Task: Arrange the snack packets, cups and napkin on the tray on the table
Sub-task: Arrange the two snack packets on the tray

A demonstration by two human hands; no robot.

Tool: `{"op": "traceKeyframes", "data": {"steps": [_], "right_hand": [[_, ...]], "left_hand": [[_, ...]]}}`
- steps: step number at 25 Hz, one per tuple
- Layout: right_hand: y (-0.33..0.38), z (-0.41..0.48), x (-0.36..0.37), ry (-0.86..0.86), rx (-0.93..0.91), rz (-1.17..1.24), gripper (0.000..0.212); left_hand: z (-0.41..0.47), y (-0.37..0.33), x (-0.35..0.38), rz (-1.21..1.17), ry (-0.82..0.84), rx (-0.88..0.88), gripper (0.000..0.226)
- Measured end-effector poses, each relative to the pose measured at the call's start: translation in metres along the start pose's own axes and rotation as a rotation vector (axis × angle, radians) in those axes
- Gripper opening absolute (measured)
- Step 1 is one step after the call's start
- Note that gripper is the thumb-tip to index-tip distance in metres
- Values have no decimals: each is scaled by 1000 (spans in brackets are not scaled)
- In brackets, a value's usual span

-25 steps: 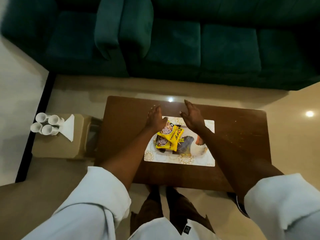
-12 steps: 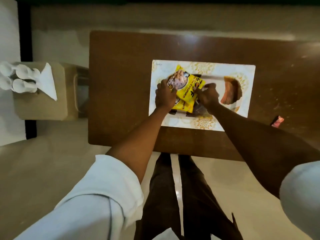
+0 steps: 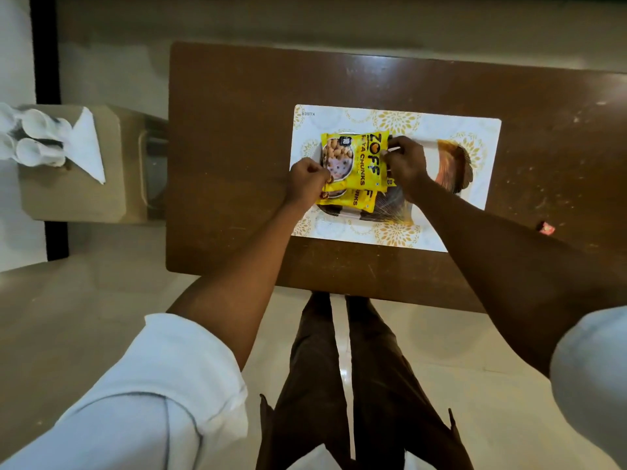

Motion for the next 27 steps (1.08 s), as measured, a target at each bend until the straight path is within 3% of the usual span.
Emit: {"op": "traceKeyframes", "data": {"steps": [5, 10, 17, 20, 23, 25, 27], "right_hand": [[-18, -10, 11, 33, 52, -100, 30], [-27, -20, 21, -37, 50, 7, 45], [-25, -26, 27, 121, 58, 243, 41], [-27, -25, 23, 118, 42, 270, 42], [-26, -23, 21, 119, 7, 267, 41], [-22, -23, 17, 141, -37, 216, 46], [-12, -19, 9, 201, -113, 136, 55]], "left_hand": [[-4, 16, -4, 20, -21, -68, 29], [-1, 16, 0, 59, 22, -31, 27], [-8, 23, 25, 31, 135, -122, 32], [-15, 22, 24, 88, -18, -119, 53], [-23, -3, 18, 179, -279, 174, 78], [-13, -34, 15, 310, -175, 361, 94], [3, -64, 12, 442, 147, 357, 110]]}}
Point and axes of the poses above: each hand's wrist, its own z-axis towards the middle knuckle, its own x-axis out of the palm, y = z × x, the point moved 2 cm from there along z, towards the middle knuckle, and after that the axes turned 11 degrees about -x, right-handed, at the moved point
